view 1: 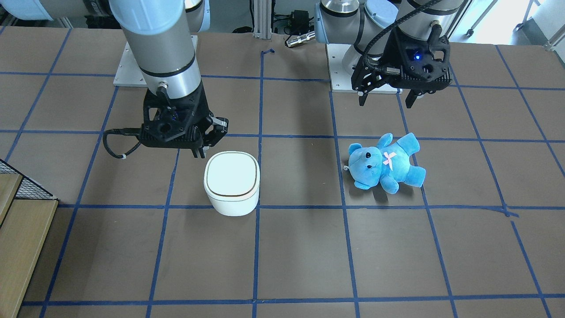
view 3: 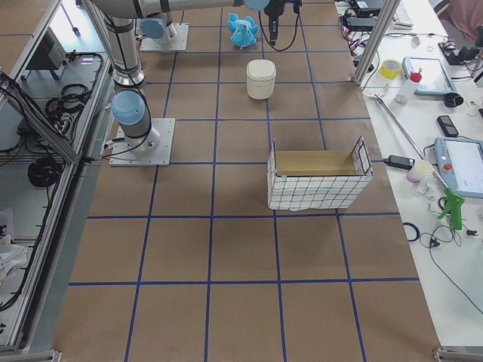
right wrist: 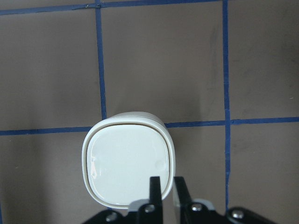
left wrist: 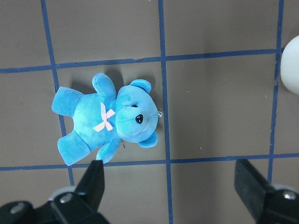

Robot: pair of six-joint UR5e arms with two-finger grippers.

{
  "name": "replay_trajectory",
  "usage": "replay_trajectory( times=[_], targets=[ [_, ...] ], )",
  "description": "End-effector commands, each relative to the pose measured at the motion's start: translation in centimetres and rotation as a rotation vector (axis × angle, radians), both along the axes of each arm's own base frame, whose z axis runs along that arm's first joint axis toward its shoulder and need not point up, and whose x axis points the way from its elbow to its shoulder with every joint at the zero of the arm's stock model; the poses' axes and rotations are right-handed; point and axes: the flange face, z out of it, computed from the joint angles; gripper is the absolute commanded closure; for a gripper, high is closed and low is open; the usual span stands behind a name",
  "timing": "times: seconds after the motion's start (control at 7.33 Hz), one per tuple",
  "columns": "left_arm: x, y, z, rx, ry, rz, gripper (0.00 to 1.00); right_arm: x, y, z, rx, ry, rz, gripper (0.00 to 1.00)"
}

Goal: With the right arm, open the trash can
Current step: 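Move the right gripper down onto the lid of the white trash can, then grip the lid edge farthest from the robot with the right gripper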

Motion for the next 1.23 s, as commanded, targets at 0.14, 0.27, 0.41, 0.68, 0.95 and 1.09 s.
replay_trajectory(
  times=[0.14,0.27,0.41,0.68,0.95,1.09],
  targets=[
    [0.0,0.0,0.0,0.000,0.000,0.001,0.00,0.5,1.8,-10.5,-0.009,-0.007,-0.001,1.00],
    [0.0,0.0,0.0,0.000,0.000,0.001,0.00,0.5,1.9,-12.1,0.001,-0.004,0.001,1.00],
    [0.0,0.0,0.0,0.000,0.000,0.000,0.00,0.5,1.9,-12.5,0.013,-0.002,0.005,1.00],
    [0.0,0.0,0.0,0.000,0.000,0.000,0.00,0.6,1.9,-13.1,0.031,-0.004,0.013,1.00],
    [0.0,0.0,0.0,0.000,0.000,0.000,0.00,0.4,1.7,-10.7,-0.015,-0.004,0.005,0.28],
    [0.0,0.0,0.0,0.000,0.000,0.000,0.00,0.3,2.4,-5.3,-0.074,-0.025,0.006,0.00]
  ],
)
